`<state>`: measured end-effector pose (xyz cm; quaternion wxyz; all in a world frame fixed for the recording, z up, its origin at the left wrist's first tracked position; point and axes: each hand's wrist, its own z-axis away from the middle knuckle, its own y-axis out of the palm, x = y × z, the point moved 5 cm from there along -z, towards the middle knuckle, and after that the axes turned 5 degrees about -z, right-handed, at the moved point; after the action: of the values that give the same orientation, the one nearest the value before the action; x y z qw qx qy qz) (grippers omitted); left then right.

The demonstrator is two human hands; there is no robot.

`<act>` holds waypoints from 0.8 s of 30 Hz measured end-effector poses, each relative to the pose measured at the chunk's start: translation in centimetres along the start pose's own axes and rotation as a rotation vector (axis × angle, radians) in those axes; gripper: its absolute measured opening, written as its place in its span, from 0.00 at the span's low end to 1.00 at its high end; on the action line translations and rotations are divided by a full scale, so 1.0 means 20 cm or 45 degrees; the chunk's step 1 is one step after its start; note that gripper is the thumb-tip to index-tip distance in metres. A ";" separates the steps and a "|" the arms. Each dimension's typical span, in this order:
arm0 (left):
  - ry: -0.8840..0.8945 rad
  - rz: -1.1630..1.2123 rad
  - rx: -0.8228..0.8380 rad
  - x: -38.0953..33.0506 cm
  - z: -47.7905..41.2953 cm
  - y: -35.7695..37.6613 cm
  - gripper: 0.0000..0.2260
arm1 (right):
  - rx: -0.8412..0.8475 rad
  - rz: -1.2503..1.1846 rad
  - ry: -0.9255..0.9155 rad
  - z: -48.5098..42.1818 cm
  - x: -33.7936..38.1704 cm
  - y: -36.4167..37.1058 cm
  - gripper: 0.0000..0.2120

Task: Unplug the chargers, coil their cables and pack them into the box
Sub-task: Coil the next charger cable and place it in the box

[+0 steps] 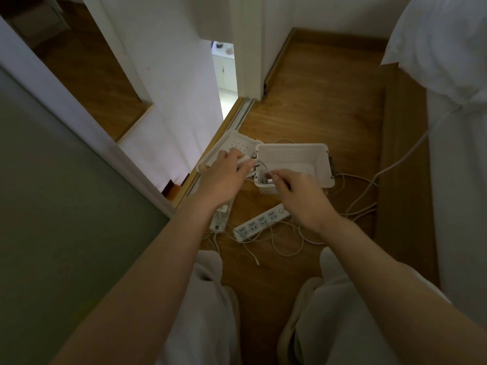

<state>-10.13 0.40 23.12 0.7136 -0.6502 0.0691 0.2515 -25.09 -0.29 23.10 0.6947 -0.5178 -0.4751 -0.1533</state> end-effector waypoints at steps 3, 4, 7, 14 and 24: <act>-0.080 0.033 -0.011 -0.01 0.00 0.04 0.15 | -0.008 0.100 -0.158 0.04 0.06 0.07 0.10; -0.114 0.101 -0.019 -0.01 0.00 0.05 0.16 | -0.005 0.140 -0.195 0.04 0.08 0.09 0.10; -0.200 0.475 0.012 -0.03 -0.01 0.07 0.18 | 0.046 0.249 -0.265 0.07 0.12 0.15 0.15; -0.447 1.550 0.207 -0.06 -0.02 0.09 0.20 | 0.257 0.632 -0.308 0.09 0.09 0.24 0.12; -0.227 1.361 0.254 -0.04 -0.02 0.02 0.20 | 0.286 0.537 0.025 -0.02 -0.10 0.16 0.21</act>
<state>-10.86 -0.08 23.06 0.5477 -0.4299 0.3525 0.6253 -23.60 0.05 19.56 0.7692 -0.5236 -0.3637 0.0440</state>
